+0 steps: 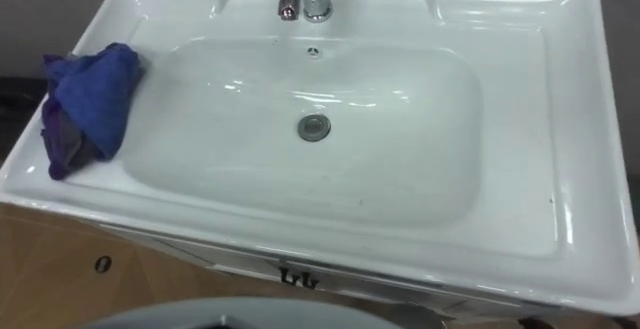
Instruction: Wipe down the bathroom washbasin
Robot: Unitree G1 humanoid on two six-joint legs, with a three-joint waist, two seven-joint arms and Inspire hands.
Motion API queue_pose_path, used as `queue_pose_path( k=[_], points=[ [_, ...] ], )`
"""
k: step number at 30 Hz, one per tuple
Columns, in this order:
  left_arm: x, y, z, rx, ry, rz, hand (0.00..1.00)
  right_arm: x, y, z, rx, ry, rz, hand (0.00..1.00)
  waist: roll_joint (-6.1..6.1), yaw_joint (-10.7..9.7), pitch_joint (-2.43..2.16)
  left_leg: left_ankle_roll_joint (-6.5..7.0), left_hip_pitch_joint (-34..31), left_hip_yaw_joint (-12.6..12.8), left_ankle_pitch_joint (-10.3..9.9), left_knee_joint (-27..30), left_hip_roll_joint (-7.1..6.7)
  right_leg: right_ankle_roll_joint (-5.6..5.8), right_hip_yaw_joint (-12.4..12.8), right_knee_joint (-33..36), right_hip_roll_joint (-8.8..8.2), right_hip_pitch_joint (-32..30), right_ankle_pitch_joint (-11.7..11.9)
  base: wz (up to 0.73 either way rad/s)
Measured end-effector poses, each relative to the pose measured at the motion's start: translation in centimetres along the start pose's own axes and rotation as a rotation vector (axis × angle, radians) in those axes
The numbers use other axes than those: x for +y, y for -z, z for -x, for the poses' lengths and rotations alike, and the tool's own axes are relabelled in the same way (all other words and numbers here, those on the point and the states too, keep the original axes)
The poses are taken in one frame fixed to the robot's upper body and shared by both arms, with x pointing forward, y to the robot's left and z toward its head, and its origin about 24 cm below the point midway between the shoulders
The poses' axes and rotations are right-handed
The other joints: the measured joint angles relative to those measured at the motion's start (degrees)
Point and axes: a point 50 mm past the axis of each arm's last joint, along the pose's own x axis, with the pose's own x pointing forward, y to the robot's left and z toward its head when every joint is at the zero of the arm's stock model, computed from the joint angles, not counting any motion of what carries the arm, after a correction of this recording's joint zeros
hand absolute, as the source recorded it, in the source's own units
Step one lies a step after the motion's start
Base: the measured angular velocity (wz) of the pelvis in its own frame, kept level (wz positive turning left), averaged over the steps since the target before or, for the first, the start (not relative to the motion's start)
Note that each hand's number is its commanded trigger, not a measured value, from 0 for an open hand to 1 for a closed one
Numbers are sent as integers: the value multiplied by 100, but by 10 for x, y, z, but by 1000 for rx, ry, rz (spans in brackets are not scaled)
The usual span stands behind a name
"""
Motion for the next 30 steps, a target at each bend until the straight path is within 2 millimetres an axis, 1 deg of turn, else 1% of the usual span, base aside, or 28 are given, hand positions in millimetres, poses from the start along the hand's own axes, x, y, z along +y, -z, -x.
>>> queue_pose_path(
  k=[1, 2, 3, 5, 7, 8, 9, 10, 11, 12, 14, 15, 17, 18, 20, 23, 27, 30],
  points=[
    [-3, 11, 5, 45, 18, 4, 0, 0, 1, 0, 5, -3, 3, 0, 0, 13, -9, 0, 0, -24, 0, 4, -3, -1, -20, -2, -3, 7, 1, 4],
    [-7, 22, 10, 92, 33, 1, 0, 1, 1, 0, 6, -10, 0, 0, -31, 28, 8, -1, -1, -36, 1, 3, -5, -5, -18, -2, -4, 7, 4, 0],
    [-8, 29, 14, 114, 38, -7, 0, 1, 1, 0, 6, -11, -1, 0, -64, 44, 22, -1, -2, -36, 1, 0, -5, -6, -38, 5, -7, 2, 4, 0],
    [-15, 51, 29, 206, 46, -13, 0, 0, 2, 0, 9, -18, -7, 0, -79, 52, 20, 0, -11, -47, 0, 13, -7, -8, -54, 16, -20, 3, 4, 2],
    [-19, 63, 41, 261, 58, -23, 0, 0, 2, 0, 11, -20, -5, 0, -107, 34, 20, -1, -46, -105, 0, 41, -10, -6, -75, 4, -29, 14, 3, 12],
    [-22, 69, 47, 279, 73, -40, 0, 1, 3, 0, 15, -23, -1, 0, -112, 45, 11, -4, -55, -116, 2, 44, -9, -9, -87, 6, -28, 13, 3, 10],
    [-23, 73, 51, 288, 83, -53, 0, 1, 3, 0, 15, -25, 0, 0, -183, 41, 16, -4, -53, -118, 3, 43, -10, -10, -85, 8, -33, 10, 2, 0],
    [-26, 81, 61, 305, 109, -76, 0, 0, 3, 0, 15, -28, -2, 0, -167, 28, 4, -5, -50, -127, 3, 46, -10, -11, -86, 13, -45, 12, 1, 0],
    [-31, 87, 72, 321, 142, -94, 0, 0, 3, 0, 15, -29, -3, 0, -201, 18, -14, -4, -49, -127, 3, 52, -17, -12, -96, 40, -83, 13, -8, 0],
    [-35, 90, 77, 329, 162, -106, 0, 1, 3, 0, 15, -29, -3, 0, -204, 12, -13, -4, -49, -131, 3, 56, -21, -12, -102, 49, -90, 14, -12, 6],
    [-46, 98, 95, 341, 256, -160, 0, 2, 3, 0, 15, -41, -17, 0, -263, -62, -11, -5, -56, -180, 1, 96, -30, -12, -144, 77, -115, 44, -44, 12],
    [-49, 99, 99, 342, 277, -169, 0, 3, 3, 0, 15, -45, -22, 0, -281, -89, -8, -6, -52, -193, 2, 98, -30, -13, -165, 77, -122, 60, -51, 15],
    [-54, 106, 112, 365, 332, -189, 0, 3, 0, 0, 1, -49, -38, 0, -318, -149, 12, -13, 8, -198, -3, 92, -25, -14, -172, 85, -119, 123, -75, 3],
    [-55, 108, 115, 374, 345, -193, 0, 3, -1, 0, -2, -50, -42, 0, -336, -164, 14, -18, 21, -198, -7, 93, -23, -15, -173, 94, -119, 134, -85, 0],
    [-59, 113, 124, 418, 386, -180, 0, 4, -4, -1, -19, -61, -61, 0, -428, -211, 19, -31, 40, -195, -16, 94, -12, -22, -168, 89, -103, 151, -92, 0],
    [-66, 116, 134, 472, 443, -173, 0, 6, -6, -1, -30, -74, -73, 0, -513, -277, 16, -34, 44, -198, -16, 92, -3, -27, -190, 79, -101, 171, -89, 3],
    [-75, 116, 145, 523, 505, -157, 0, 10, -6, -1, -29, -87, -72, 0, -560, -345, 18, -35, 49, -199, -16, 90, 2, -27, -206, 66, -99, 185, -88, 1],
    [-78, 117, 149, 549, 542, -140, 0, 15, -4, -1, -24, -98, -80, 0, -588, -461, 14, -36, 66, -198, -15, 71, 16, -15, -228, 2, -77, 228, -79, 1]
  ],
)
